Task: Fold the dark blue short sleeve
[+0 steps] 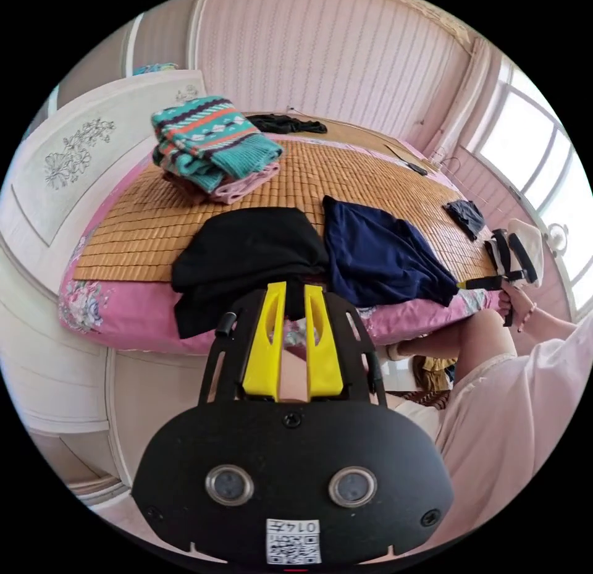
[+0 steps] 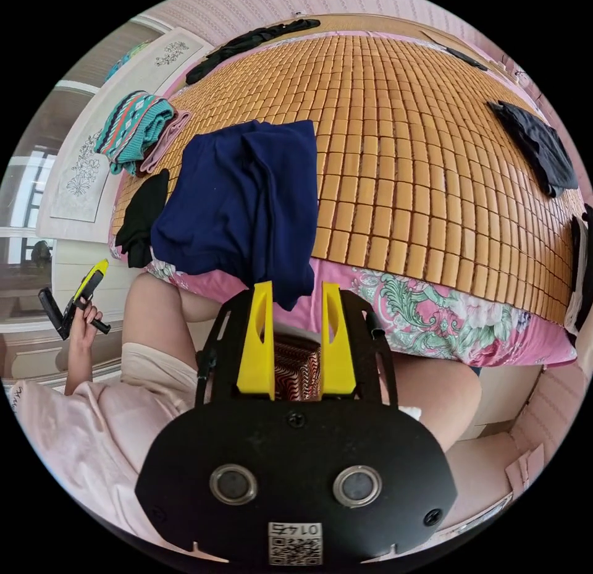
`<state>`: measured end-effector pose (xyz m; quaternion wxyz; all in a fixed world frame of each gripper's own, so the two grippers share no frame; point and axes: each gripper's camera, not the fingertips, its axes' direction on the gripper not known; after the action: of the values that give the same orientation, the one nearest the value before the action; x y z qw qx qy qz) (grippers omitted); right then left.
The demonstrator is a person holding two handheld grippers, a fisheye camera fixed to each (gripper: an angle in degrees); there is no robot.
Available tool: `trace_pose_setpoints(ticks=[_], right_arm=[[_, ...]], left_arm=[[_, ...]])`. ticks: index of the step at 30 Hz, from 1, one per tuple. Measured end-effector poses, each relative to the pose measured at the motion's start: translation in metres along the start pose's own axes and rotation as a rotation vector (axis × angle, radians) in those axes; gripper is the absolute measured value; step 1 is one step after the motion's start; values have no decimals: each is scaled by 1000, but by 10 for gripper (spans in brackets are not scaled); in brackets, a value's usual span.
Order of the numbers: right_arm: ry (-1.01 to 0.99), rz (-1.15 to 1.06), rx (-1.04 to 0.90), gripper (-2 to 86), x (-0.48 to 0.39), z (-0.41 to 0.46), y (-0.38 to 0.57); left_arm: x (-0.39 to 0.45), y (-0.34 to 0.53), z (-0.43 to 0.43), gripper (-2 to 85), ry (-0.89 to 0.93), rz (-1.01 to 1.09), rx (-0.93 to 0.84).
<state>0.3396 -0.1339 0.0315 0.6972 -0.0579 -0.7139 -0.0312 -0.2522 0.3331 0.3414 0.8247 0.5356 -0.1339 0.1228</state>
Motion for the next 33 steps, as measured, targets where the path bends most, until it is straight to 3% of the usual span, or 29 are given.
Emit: trace_pose_setpoints(ticks=[7,12,16,19,23,25,28,33], right_arm=[[-84,59,-24,70,32,27,-3],[-67,82,59,13,71,4,27],[-67,118,79,11,102,-4,50],[-68,79,81,39,107,-2,61],[-115,-33,-32,141,87,38,51],[-93,-38,-56,133,82,58,44],[107,25,-43,37,86,69,47],[-46,-2,86,6,123,34,92]], left_arm=[[67,-51,143,80,-50,-19,-333],[96,-61,132,11,-22,116,-299],[94,-53,100,3,83,66,-226],[91,-48,80,1,142,26,-190],[94,-46,62,-1,165,4,-163],[98,-47,52,-2,160,1,-158],[106,-48,36,-2,153,11,-140],[114,-46,1,-3,166,22,-95]])
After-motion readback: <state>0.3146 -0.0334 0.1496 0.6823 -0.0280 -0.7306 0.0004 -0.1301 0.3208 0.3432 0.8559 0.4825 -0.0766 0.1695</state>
